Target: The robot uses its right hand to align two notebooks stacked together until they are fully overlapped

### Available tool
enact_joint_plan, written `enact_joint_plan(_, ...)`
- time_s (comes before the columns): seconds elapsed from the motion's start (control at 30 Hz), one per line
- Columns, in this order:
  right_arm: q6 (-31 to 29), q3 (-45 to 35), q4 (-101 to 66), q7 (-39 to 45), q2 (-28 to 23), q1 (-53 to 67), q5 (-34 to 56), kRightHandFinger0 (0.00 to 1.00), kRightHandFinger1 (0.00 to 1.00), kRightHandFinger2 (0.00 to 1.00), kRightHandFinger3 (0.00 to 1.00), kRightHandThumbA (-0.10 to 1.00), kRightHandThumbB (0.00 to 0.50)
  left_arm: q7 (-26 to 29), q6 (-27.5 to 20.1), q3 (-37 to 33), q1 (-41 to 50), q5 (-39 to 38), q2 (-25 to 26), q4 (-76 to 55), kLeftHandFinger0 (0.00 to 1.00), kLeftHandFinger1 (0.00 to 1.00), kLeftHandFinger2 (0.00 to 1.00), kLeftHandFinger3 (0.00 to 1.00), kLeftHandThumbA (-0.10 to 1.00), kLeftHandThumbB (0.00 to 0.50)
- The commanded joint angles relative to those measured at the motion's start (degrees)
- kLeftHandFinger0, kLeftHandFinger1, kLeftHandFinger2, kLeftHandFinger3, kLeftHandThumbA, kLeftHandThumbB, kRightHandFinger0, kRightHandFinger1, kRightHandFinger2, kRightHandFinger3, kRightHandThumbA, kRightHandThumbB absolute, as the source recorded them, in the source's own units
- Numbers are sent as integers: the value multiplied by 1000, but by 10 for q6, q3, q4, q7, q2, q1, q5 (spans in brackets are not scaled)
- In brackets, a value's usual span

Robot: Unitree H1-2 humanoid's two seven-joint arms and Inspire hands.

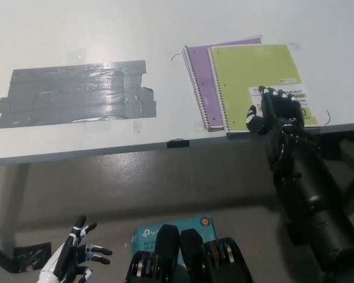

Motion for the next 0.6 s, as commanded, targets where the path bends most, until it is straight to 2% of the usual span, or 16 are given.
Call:
enact_joint_plan(0.0, 9, 32, 9, 117, -10, -7, 68, 1000, 1000, 1000, 1000, 1000, 500, -10, 1, -7, -7, 2, 5, -18, 411, 484, 473, 989, 1000, 499)
enact_joint_plan(0.17, -13, 71, 16, 105, -20, -33, 78, 1000, 1000, 1000, 1000, 1000, 500, -13, 0, -6, -9, -1, 8, -16, 432, 502, 491, 997, 1000, 500)
enact_joint_plan(0.23, -10, 80, 14, 107, -23, -41, 85, 1000, 1000, 1000, 1000, 1000, 500, -11, 2, -3, -10, -3, 5, -14, 376, 468, 479, 990, 1000, 500)
enact_joint_plan(0.3, -7, 85, 11, 109, -25, -44, 92, 1000, 1000, 1000, 1000, 1000, 500, -10, 1, -2, -9, -2, 5, -13, 378, 468, 468, 988, 1000, 500)
enact_joint_plan(0.37, -3, 96, 1, 115, -28, -45, 95, 1000, 1000, 1000, 1000, 1000, 500, -12, 1, -2, -10, -5, 4, -12, 334, 445, 465, 979, 1000, 500)
enact_joint_plan(0.4, -6, 98, 9, 108, -25, -46, 99, 1000, 1000, 1000, 1000, 1000, 500, -14, -1, -3, -10, -4, 5, -11, 324, 445, 492, 980, 1000, 500)
enact_joint_plan(0.57, 5, 108, 18, 94, -14, -49, 107, 1000, 1000, 1000, 1000, 1000, 500, -13, -6, -3, -9, -5, 3, -9, 335, 436, 460, 983, 1000, 498)
